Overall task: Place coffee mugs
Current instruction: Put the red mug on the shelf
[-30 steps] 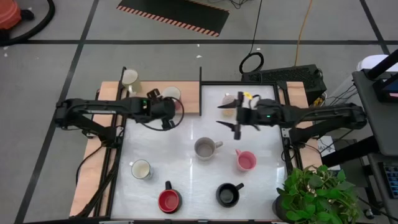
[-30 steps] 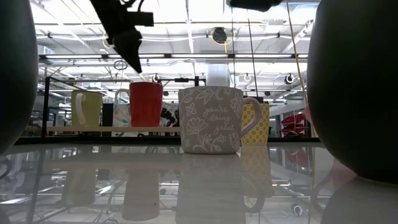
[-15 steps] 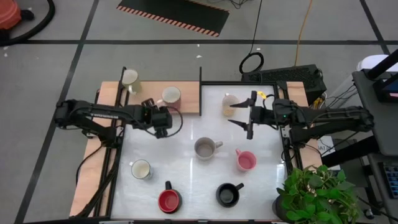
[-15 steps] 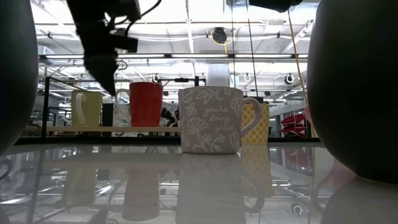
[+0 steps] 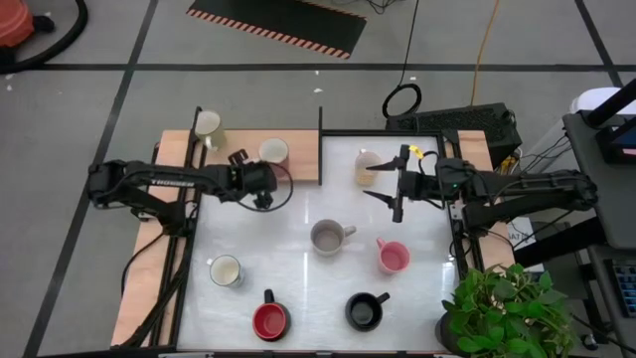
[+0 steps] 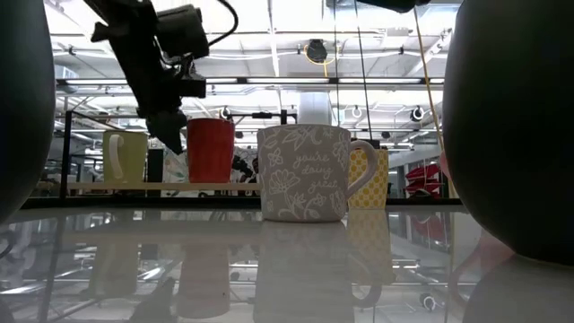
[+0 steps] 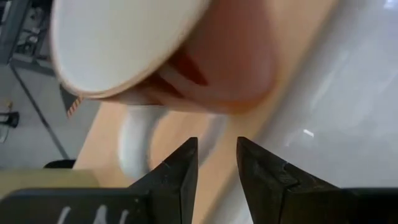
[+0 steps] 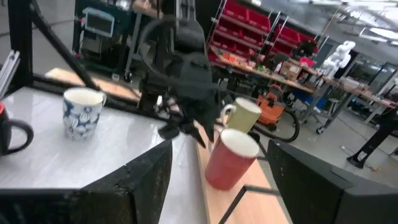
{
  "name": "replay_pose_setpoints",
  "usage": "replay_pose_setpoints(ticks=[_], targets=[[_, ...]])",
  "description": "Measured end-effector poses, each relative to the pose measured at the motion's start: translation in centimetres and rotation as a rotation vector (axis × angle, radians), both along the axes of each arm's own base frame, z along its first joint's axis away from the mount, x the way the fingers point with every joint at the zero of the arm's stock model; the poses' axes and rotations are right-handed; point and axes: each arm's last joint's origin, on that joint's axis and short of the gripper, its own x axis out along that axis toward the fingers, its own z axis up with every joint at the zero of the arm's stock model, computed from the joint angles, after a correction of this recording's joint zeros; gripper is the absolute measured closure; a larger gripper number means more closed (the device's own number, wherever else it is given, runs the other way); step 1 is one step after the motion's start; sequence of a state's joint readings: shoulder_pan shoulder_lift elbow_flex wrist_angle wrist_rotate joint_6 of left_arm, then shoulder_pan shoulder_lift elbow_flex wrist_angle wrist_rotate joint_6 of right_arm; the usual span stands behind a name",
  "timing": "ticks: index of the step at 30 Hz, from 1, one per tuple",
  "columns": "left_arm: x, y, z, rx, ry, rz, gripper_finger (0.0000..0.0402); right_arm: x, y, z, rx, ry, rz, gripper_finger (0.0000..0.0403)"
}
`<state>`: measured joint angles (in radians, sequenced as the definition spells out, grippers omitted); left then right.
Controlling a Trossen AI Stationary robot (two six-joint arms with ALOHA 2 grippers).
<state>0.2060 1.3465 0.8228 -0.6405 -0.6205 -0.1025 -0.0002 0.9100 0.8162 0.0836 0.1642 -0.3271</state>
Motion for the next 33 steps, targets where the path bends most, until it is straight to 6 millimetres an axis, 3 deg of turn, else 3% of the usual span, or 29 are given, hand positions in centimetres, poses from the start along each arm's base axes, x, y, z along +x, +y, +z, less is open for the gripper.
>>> replay_pose_setpoints(ticks=[8,16,22,28,33], targets=[[-1.6,3.3,-0.6,0.008,0.058,0.122,0.0287,0.1,0.0,0.1,-0.023,-0.008,0.003,0.0145],[-1.8,5.7,0.0,0.134,0.046,0.170,0.0287,0.1,0.0,0.1,-0.035,-0.011,0.004,0.0145],[-2.1,6.0,0.5,0.145,0.078,0.168,0.0287,0.1,0.0,0.2,-0.036,-0.022,0.004,0.0145],[-1.9,3.9,5.1,0.157,-0.034,0.160,0.0287,0.2,0.0,0.2,-0.046,-0.019,0.002,0.0145],[-1.5,2.2,9.6,0.148,-0.200,-0.002,0.0287,0.2,0.0,0.1,-0.059,-0.007,0.005,0.0145]])
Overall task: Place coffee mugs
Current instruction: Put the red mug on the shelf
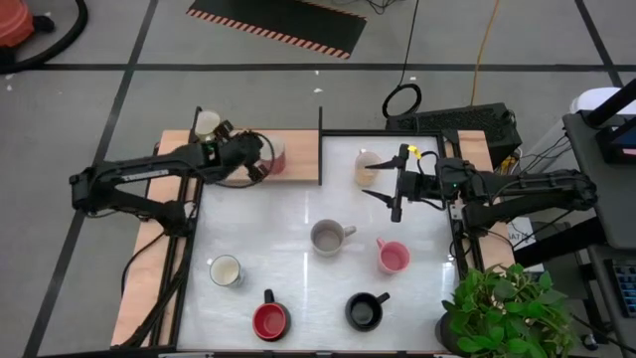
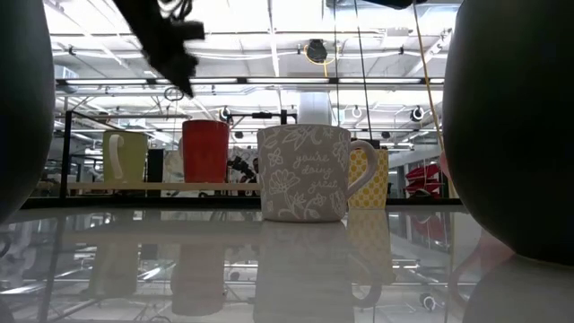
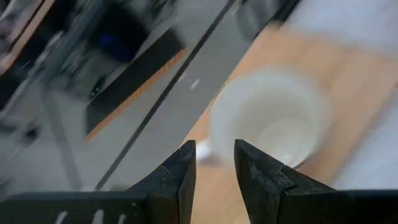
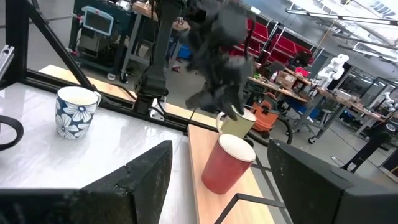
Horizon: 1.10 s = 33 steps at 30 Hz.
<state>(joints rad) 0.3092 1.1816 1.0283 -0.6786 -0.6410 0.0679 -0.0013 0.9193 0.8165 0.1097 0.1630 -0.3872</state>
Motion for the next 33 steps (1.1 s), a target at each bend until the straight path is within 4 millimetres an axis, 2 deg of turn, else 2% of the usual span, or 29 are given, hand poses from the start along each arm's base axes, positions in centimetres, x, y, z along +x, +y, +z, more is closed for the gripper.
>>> replay_pose_setpoints(ticks=[2,5,9,14,18,22,25,28,33], targets=[[0.2,-0.2,0.5,-0.010,0.001,-0.072,0.0285,0.1,0.0,0.0,-0.004,0.003,0.002,0.0145],[0.6,-0.2,0.0,-0.054,0.029,-0.135,0.0267,0.1,0.0,-0.1,-0.013,0.008,0.003,0.0145],[1.5,-0.4,-1.5,-0.141,0.056,-0.190,0.0196,0.1,0.0,-0.1,-0.019,0.010,0.004,0.0145],[2.9,-0.7,-2.9,-0.114,0.141,-0.220,0.0095,0.1,0.0,0.0,-0.042,0.008,0.009,0.0145],[3.8,-0.5,-4.0,-0.095,0.199,-0.233,0.0067,0.1,0.0,0.2,-0.043,-0.017,0.009,0.0145],[4.3,0.0,-4.9,-0.105,0.239,-0.220,0.0084,0.1,0.0,0.3,-0.045,-0.028,0.011,0.0145],[4.3,0.7,-5.2,-0.107,0.254,-0.200,0.0119,0.2,0.0,0.3,-0.055,-0.029,0.013,0.0145],[4.2,1.2,-5.3,-0.119,0.250,-0.187,0.0174,0.2,0.0,0.3,-0.069,-0.028,0.014,0.0145],[4.1,1.4,-5.3,-0.111,0.280,-0.217,0.0312,0.2,0.0,0.4,-0.075,-0.034,0.013,0.0145]])
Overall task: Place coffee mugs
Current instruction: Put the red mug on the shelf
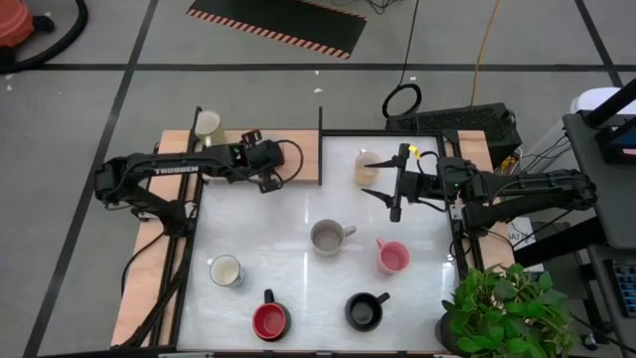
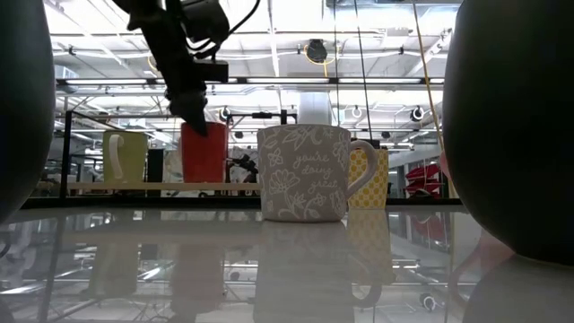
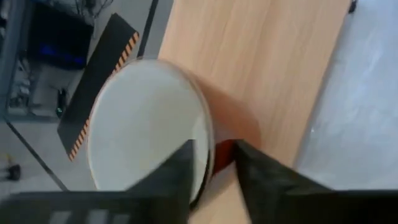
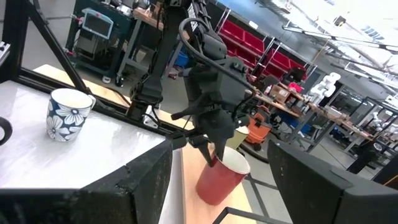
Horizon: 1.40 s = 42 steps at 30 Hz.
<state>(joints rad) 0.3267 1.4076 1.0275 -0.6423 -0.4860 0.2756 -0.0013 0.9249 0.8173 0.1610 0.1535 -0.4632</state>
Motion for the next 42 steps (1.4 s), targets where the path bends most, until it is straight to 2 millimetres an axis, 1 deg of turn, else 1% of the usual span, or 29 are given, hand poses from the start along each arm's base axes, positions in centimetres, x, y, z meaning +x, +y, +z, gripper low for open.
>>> replay_pose_setpoints(ticks=[2,3,5,8,11,14,16,18,20,22,25,29,32,37,42], targets=[[-0.2,-0.2,-0.2,0.006,0.072,-0.069,0.0368,0.0,0.0,0.0,-0.002,-0.003,0.000,0.0145],[-0.4,-0.4,-0.3,0.031,0.139,-0.103,0.0379,0.0,0.0,0.0,-0.002,-0.005,0.000,0.0145],[-0.5,-0.5,0.2,0.067,0.186,-0.186,0.0381,0.0,0.0,0.1,-0.002,-0.006,0.000,0.0145],[-1.1,-1.1,1.8,0.142,0.280,-0.256,0.0381,0.0,0.0,0.1,-0.002,-0.007,0.000,0.0145],[-1.5,-1.3,4.4,0.140,0.234,-0.292,0.0381,0.0,0.0,0.1,-0.003,-0.007,-0.001,0.0145],[-2.4,-1.4,7.4,0.062,0.139,-0.385,0.0381,0.0,0.0,0.1,-0.010,-0.006,-0.001,0.0145],[-3.1,-1.3,9.1,0.007,0.089,-0.474,0.0381,0.0,0.0,0.0,-0.013,-0.002,-0.001,0.0145],[-3.8,-1.0,10.5,-0.033,0.053,-0.591,0.0381,0.0,0.0,0.0,-0.013,-0.002,-0.001,0.0145],[-4.8,-0.6,11.5,-0.023,0.073,-0.684,0.0381,0.0,0.0,0.0,-0.013,-0.002,-0.001,0.0145],[-5.4,0.1,12.2,-0.017,0.079,-0.677,0.0381,0.0,0.0,0.0,-0.017,-0.001,-0.001,0.0145],[-6.1,1.3,12.2,-0.014,0.086,-0.610,0.0381,0.0,0.0,0.0,-0.020,-0.001,-0.001,0.0145],[-7.6,2.5,11.0,-0.085,0.180,-0.564,0.0381,0.0,0.0,0.1,-0.021,-0.004,-0.001,0.0145],[-8.3,3.3,10.0,-0.103,0.233,-0.574,0.0381,0.0,0.0,0.1,-0.024,-0.003,-0.001,0.0145],[-9.1,4.2,8.7,-0.115,0.299,-0.601,0.0381,0.0,0.0,0.1,-0.024,-0.004,-0.001,0.0145],[-9.1,4.5,8.2,-0.109,0.302,-0.604,0.0381,0.0,0.0,0.1,-0.024,-0.004,-0.001,0.0145]])
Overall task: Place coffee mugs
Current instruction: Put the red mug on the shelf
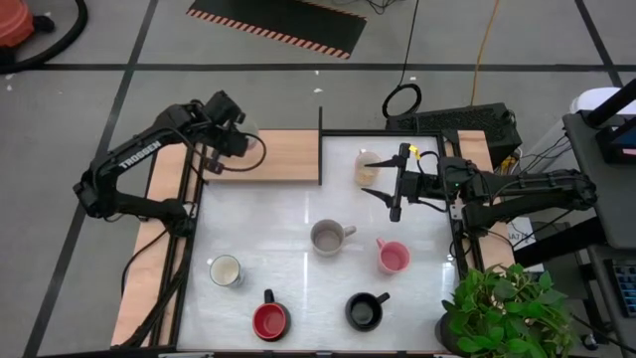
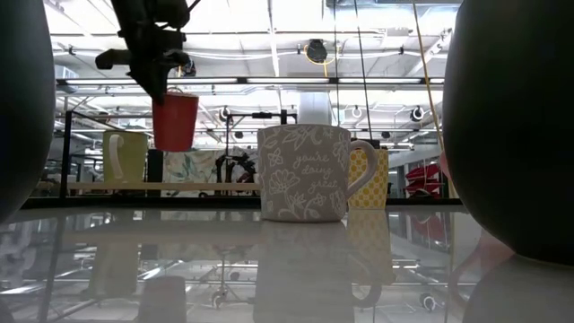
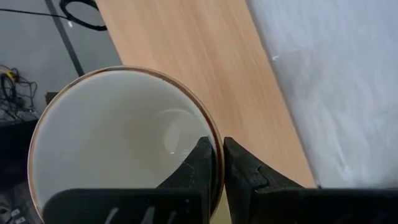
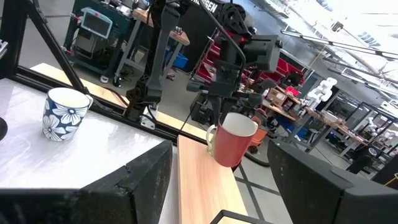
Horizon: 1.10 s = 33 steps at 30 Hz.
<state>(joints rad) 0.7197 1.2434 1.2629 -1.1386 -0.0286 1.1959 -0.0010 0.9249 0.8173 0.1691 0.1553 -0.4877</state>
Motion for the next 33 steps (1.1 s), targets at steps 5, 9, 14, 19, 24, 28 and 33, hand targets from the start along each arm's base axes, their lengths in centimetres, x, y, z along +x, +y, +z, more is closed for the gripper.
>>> replay_pose_setpoints(ticks=[5,9,14,19,24,28,33], targets=[[0.2,0.3,0.0,0.015,-0.028,0.014,0.0381,0.0,0.0,0.1,0.001,-0.010,0.002,0.0145],[0.0,0.5,0.0,0.015,-0.032,0.031,0.0381,0.0,0.1,0.1,0.002,-0.015,0.004,0.0145],[0.6,1.3,-0.7,0.004,-0.009,0.068,0.0381,0.0,0.1,0.1,0.003,-0.015,0.005,0.0145],[1.2,2.4,-2.0,-0.029,0.036,0.100,0.0381,0.0,0.1,0.1,0.006,-0.015,0.005,0.0145],[1.1,2.8,-2.1,-0.033,0.021,0.119,0.0381,0.0,0.1,0.1,0.015,-0.016,0.005,0.0145],[1.0,3.3,-1.9,-0.012,-0.009,0.156,0.0381,0.0,0.1,0.1,0.015,-0.016,0.005,0.0145],[1.4,3.8,-2.7,-0.045,0.014,0.180,0.0374,0.0,0.1,0.1,0.028,-0.018,0.006,0.0145]])
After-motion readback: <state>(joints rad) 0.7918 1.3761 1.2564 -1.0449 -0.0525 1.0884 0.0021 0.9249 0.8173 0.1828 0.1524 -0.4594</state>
